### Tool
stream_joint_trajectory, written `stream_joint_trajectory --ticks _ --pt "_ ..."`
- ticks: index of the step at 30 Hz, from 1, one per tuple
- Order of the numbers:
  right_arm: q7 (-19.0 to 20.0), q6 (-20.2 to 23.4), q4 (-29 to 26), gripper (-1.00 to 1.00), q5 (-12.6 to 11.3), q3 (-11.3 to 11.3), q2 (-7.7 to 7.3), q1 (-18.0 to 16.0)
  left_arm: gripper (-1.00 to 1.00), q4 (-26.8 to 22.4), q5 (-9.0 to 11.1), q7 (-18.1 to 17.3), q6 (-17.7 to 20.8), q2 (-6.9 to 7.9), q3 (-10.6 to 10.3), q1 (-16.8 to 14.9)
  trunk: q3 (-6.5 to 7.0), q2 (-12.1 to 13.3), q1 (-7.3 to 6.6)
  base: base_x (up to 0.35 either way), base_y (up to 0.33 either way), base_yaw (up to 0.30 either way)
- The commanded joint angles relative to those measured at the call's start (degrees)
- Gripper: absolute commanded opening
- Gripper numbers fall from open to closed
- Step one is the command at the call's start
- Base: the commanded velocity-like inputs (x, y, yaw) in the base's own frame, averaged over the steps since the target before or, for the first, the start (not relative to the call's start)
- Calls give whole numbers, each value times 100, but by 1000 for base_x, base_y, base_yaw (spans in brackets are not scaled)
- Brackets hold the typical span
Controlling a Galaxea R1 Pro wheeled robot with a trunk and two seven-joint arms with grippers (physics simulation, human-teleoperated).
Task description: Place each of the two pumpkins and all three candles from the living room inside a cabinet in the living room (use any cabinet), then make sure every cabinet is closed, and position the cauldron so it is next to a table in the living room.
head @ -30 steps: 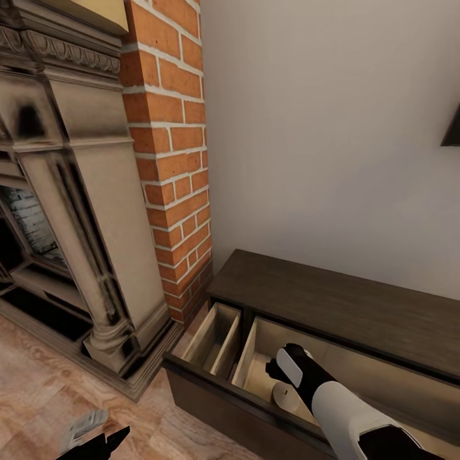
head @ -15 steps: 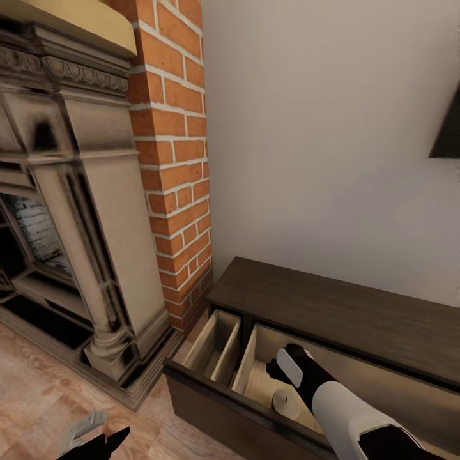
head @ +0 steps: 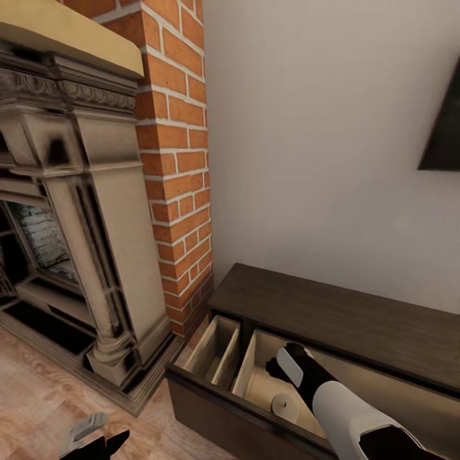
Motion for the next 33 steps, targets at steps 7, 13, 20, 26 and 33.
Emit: stream_joint_trajectory --ticks 7,13,20,26,33 --pt "-35 3 -19 100 -60 26 -9 5 100 -5 -16 -31 26 -1 9 0 121 280 -155 -4 0 0" --pt "-28 -151 -28 100 -64 16 -15 25 100 -5 -16 -31 26 -1 9 0 229 521 -287 -7 0 0" --pt "17 -343 -63 100 -71 7 -19 56 100 -5 -20 -13 26 -1 9 0 355 801 -441 -87 0 0" --pt "121 -509 -77 100 -68 2 -26 65 100 -5 -34 -2 26 -7 9 -3 462 1042 -573 -9 0 0" --pt "139 -643 -77 100 -70 9 -28 68 100 3 -70 10 21 -9 -2 -8 588 1323 -726 -1 0 0"
